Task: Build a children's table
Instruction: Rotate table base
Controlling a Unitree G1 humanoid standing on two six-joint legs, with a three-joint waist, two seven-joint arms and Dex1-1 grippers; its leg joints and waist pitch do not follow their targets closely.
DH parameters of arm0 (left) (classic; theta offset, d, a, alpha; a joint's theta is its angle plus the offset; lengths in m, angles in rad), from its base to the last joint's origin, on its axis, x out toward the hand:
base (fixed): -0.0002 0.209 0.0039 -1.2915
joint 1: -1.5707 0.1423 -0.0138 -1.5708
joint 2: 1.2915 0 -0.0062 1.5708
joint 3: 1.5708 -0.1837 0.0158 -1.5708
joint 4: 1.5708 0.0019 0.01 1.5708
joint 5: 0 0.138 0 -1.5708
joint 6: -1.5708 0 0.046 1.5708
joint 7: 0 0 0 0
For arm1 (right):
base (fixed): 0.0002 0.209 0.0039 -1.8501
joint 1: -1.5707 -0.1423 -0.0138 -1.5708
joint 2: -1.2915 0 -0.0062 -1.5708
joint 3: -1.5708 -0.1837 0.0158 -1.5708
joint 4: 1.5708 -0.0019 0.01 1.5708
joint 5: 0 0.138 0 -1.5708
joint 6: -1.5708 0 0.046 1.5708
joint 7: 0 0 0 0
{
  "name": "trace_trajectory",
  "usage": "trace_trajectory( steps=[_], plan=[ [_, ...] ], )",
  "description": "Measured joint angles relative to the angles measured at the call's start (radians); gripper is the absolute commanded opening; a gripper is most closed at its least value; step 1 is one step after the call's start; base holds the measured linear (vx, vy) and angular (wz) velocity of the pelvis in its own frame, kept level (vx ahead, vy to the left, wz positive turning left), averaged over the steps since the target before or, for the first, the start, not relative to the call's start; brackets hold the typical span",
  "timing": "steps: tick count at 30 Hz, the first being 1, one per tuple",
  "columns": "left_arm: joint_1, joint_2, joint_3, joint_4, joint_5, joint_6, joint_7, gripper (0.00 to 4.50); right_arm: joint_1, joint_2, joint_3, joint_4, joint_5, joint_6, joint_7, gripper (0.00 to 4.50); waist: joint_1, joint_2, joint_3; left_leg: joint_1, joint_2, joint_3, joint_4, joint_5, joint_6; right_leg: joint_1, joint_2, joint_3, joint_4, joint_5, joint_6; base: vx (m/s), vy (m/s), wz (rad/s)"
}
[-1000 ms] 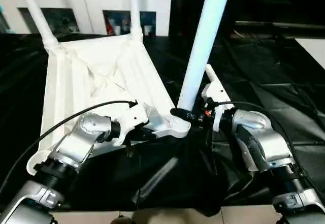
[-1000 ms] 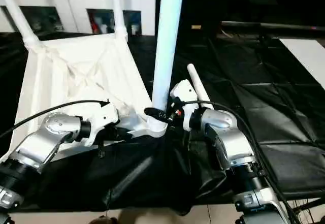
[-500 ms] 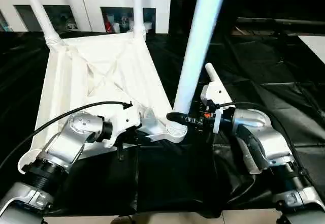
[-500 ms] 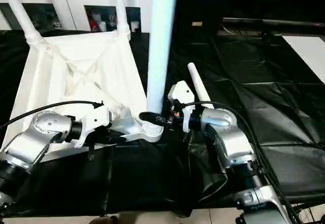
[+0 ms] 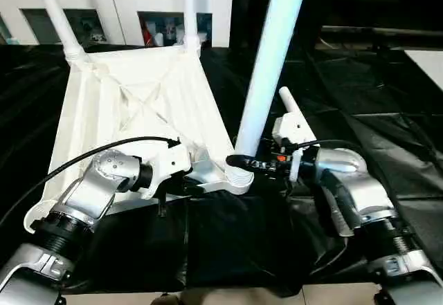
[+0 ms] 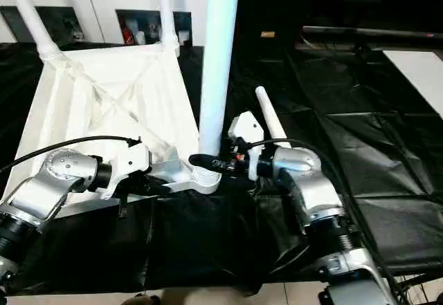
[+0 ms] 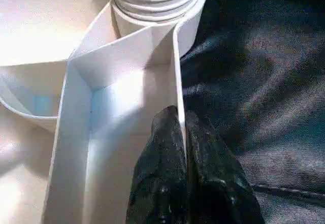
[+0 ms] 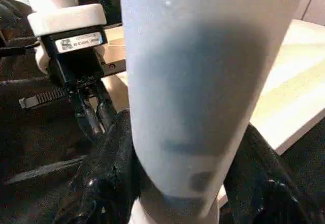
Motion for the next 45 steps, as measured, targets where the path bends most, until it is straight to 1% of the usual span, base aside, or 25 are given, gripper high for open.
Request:
trace_trajectory(
  steps=[2,3,6,7,9,11,13,15,16,20,22,23,25,27,29,30,31,32,34,36,38,40,42,44,45],
  plan=[
    [-0.002,-0.015,0.006,0.02,0.006,0.024,0.03,0.0,-0.013,0.041,-0.007,0.044,-0.006,-0.009,-0.074,1.84,-0.004,0.002,-0.007,0.003,0.0,0.001,0.001,0.0,0.0,0.001,0.0,0.002,0.003,0.001,-0.002,0.0,0.0,0.0],
    [-0.005,-0.031,0.012,0.029,0.009,0.04,0.053,0.0,-0.023,0.064,-0.017,0.07,-0.009,-0.009,-0.119,1.84,-0.007,0.003,-0.008,0.008,0.0,0.003,0.001,0.0,0.0,0.003,-0.001,0.002,0.004,0.002,-0.003,0.0,0.0,0.0],
    [-0.012,-0.122,0.033,0.049,0.025,0.12,0.164,0.0,-0.058,0.129,-0.055,0.169,-0.026,-0.009,-0.295,1.84,-0.011,0.007,-0.01,0.017,0.0,0.006,0.001,0.0,0.0,0.006,-0.004,0.003,0.005,-0.001,0.002,-0.021,0.002,-0.03],
    [-0.015,-0.16,0.033,0.049,0.026,0.153,0.209,0.0,-0.076,0.143,-0.07,0.206,-0.039,-0.009,-0.367,1.84,-0.01,0.01,-0.011,0.017,0.0,0.006,0.001,0.0,0.0,0.006,-0.004,0.003,0.004,-0.001,0.003,-0.06,0.013,-0.04],
    [-0.017,-0.218,0.028,0.046,0.025,0.191,0.248,0.0,-0.089,0.15,-0.086,0.247,-0.051,-0.009,-0.438,1.84,0.0,0.011,-0.012,0.017,0.0,0.006,0.001,0.0,0.0,0.007,-0.004,0.003,0.001,-0.001,0.003,-0.03,0.006,-0.02],
    [-0.036,-0.289,0.036,0.068,0.025,0.252,0.328,0.0,-0.121,0.174,-0.12,0.315,-0.059,-0.011,-0.548,1.84,0.006,0.018,-0.014,0.018,-0.001,0.009,0.0,0.0,0.0,0.006,-0.004,0.004,-0.002,-0.001,0.003,0.0,0.0,0.0],
    [-0.069,-0.355,0.041,0.109,0.029,0.285,0.406,0.0,-0.152,0.183,-0.134,0.364,-0.08,-0.023,-0.635,1.84,0.011,0.015,-0.014,0.017,-0.001,0.013,-0.001,0.0,0.0,0.007,-0.004,0.008,-0.003,-0.001,0.003,0.0,0.0,0.0],
    [-0.097,-0.399,0.042,0.152,0.03,0.295,0.457,0.0,-0.168,0.188,-0.141,0.394,-0.09,-0.043,-0.692,1.84,0.014,0.015,-0.014,0.016,-0.002,0.013,-0.001,0.0,0.0,0.009,-0.005,0.009,-0.008,-0.001,0.003,0.0,0.0,0.0],
    [-0.124,-0.422,0.044,0.195,0.035,0.291,0.494,0.0,-0.177,0.191,-0.156,0.41,-0.09,-0.059,-0.724,1.84,0.014,0.014,-0.014,0.015,-0.003,0.013,-0.001,0.0,0.0,0.009,-0.005,0.009,-0.01,-0.001,0.003,0.0,0.0,0.0],
    [-0.144,-0.431,0.058,0.235,0.068,0.264,0.564,0.0,-0.193,0.219,-0.193,0.428,-0.066,-0.109,-0.728,1.84,0.002,0.01,-0.016,0.014,-0.004,0.013,0.0,0.0,0.0,0.011,-0.006,0.011,-0.014,0.0,0.006,0.0,0.0,0.0],
    [-0.144,-0.418,0.06,0.234,0.078,0.253,0.57,0.0,-0.193,0.236,-0.205,0.427,-0.047,-0.125,-0.701,1.84,-0.005,0.011,-0.016,0.014,-0.004,0.012,0.0,0.0,0.0,0.008,-0.006,0.011,-0.014,0.001,0.006,0.0,0.0,0.0],
    [-0.138,-0.394,0.052,0.216,0.086,0.237,0.559,0.0,-0.192,0.25,-0.218,0.416,-0.022,-0.13,-0.659,1.84,-0.008,0.011,-0.016,0.011,-0.004,0.011,-0.001,0.0,0.0,0.002,-0.006,0.01,-0.014,0.004,0.007,0.0,0.0,0.0],
    [-0.12,-0.348,0.042,0.173,0.09,0.214,0.527,0.0,-0.168,0.258,-0.231,0.374,0.028,-0.125,-0.572,1.84,-0.01,0.012,-0.015,-0.002,-0.002,0.008,0.0,0.0,0.001,-0.009,-0.006,0.005,-0.017,0.024,0.01,-0.004,-0.003,-0.09],
    [-0.115,-0.329,0.041,0.15,0.091,0.206,0.513,0.0,-0.157,0.254,-0.236,0.346,0.056,-0.114,-0.523,1.84,-0.008,0.012,-0.015,-0.004,0.001,0.008,-0.001,0.0,0.001,-0.017,-0.005,0.002,-0.017,0.041,0.008,0.0,0.0,0.0],
    [-0.109,-0.315,0.042,0.125,0.089,0.202,0.504,0.0,-0.139,0.245,-0.236,0.321,0.084,-0.082,-0.478,1.84,-0.001,0.016,-0.012,-0.009,0.008,0.008,0.0,0.001,0.0,-0.022,0.0,-0.001,-0.016,0.042,0.004,0.0,0.0,0.0],
    [-0.097,-0.308,0.05,0.101,0.081,0.202,0.488,0.44,-0.119,0.236,-0.233,0.286,0.1,-0.064,-0.45,1.84,0.001,0.019,-0.011,-0.013,0.01,0.01,0.0,0.001,0.0,-0.025,0.001,-0.002,-0.016,0.041,0.002,0.0,0.0,0.0],
    [-0.073,-0.297,0.076,0.056,0.049,0.206,0.46,0.44,-0.096,0.216,-0.228,0.237,0.124,-0.041,-0.405,1.84,0.003,0.024,-0.009,-0.021,0.011,0.011,0.002,0.003,0.0,-0.035,0.002,-0.002,-0.011,0.04,-0.001,0.0,0.0,0.0],
    [-0.06,-0.288,0.101,0.018,0.017,0.21,0.438,0.55,-0.084,0.193,-0.226,0.202,0.134,-0.035,-0.376,1.84,0.005,0.026,-0.008,-0.029,0.012,0.01,0.007,0.014,0.008,-0.042,0.002,-0.003,-0.006,0.038,-0.001,0.0,0.0,0.0],
    [-0.052,-0.276,0.148,-0.05,-0.034,0.223,0.402,0.58,-0.079,0.16,-0.228,0.161,0.15,-0.026,-0.346,1.84,0.009,0.026,-0.008,-0.041,0.014,0.011,0.014,0.012,0.011,-0.051,0.003,-0.003,-0.004,0.038,-0.002,0.0,0.0,0.0],
    [-0.049,-0.27,0.199,-0.115,-0.113,0.271,0.358,0.66,-0.08,0.139,-0.231,0.125,0.156,-0.013,-0.324,1.84,0.007,0.026,-0.008,-0.045,0.014,0.012,0.017,0.01,0.015,-0.054,0.003,-0.002,-0.004,0.038,-0.002,0.0,0.0,0.0],
    [-0.059,-0.274,0.279,-0.171,-0.225,0.32,0.319,0.88,-0.08,0.118,-0.219,0.092,0.155,0.0,-0.286,1.84,0.008,0.026,-0.008,-0.044,0.013,0.012,0.019,0.009,0.016,-0.052,0.002,-0.002,-0.003,0.038,-0.002,0.0,0.0,0.0],
    [-0.11,-0.297,0.4,-0.164,-0.367,0.364,0.304,0.97,-0.077,0.08,-0.197,0.051,0.149,0.027,-0.235,1.84,0.011,0.025,-0.007,-0.044,0.014,0.013,0.022,0.01,0.015,-0.052,0.002,-0.002,-0.002,0.038,-0.002,0.0,0.0,0.0],
    [-0.157,-0.309,0.471,-0.155,-0.434,0.381,0.308,1.11,-0.07,0.068,-0.182,0.019,0.148,0.043,-0.207,1.84,0.013,0.026,-0.007,-0.038,0.013,0.013,0.023,0.009,0.015,-0.046,0.001,-0.001,-0.002,0.039,-0.002,0.0,0.0,0.0],
    [-0.191,-0.337,0.512,-0.153,-0.487,0.405,0.32,1.31,-0.049,0.063,-0.162,-0.027,0.149,0.071,-0.187,1.84,0.015,0.026,-0.007,-0.031,0.013,0.015,0.023,0.007,0.01,-0.038,-0.002,-0.001,-0.002,0.039,-0.002,0.0,0.0,0.0],
    [-0.196,-0.35,0.514,-0.152,-0.503,0.417,0.324,1.36,-0.036,0.061,-0.149,-0.049,0.15,0.08,-0.176,1.84,0.017,0.025,-0.007,-0.028,0.013,0.017,0.023,0.006,0.01,-0.035,-0.003,-0.001,-0.003,0.039,-0.002,0.0,0.0,0.0]
  ],
)
